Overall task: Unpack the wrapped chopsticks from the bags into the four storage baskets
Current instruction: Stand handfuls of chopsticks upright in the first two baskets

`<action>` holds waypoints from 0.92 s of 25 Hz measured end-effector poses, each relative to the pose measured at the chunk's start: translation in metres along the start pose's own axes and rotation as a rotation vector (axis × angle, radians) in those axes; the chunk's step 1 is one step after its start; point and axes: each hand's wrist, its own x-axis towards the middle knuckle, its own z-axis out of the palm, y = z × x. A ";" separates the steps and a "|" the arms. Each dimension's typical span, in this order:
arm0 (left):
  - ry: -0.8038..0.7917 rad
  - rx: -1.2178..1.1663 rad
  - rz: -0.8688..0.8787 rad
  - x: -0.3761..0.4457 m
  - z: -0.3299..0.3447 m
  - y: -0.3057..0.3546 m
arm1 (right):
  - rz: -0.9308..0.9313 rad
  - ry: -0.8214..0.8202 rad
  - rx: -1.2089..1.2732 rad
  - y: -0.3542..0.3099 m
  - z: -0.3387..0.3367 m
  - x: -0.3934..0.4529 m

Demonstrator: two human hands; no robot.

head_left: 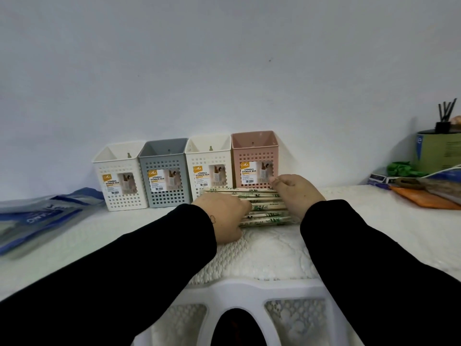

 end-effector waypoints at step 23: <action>0.383 -0.288 -0.407 -0.067 0.071 -0.101 | -0.253 -0.606 -1.045 -0.086 0.056 -0.022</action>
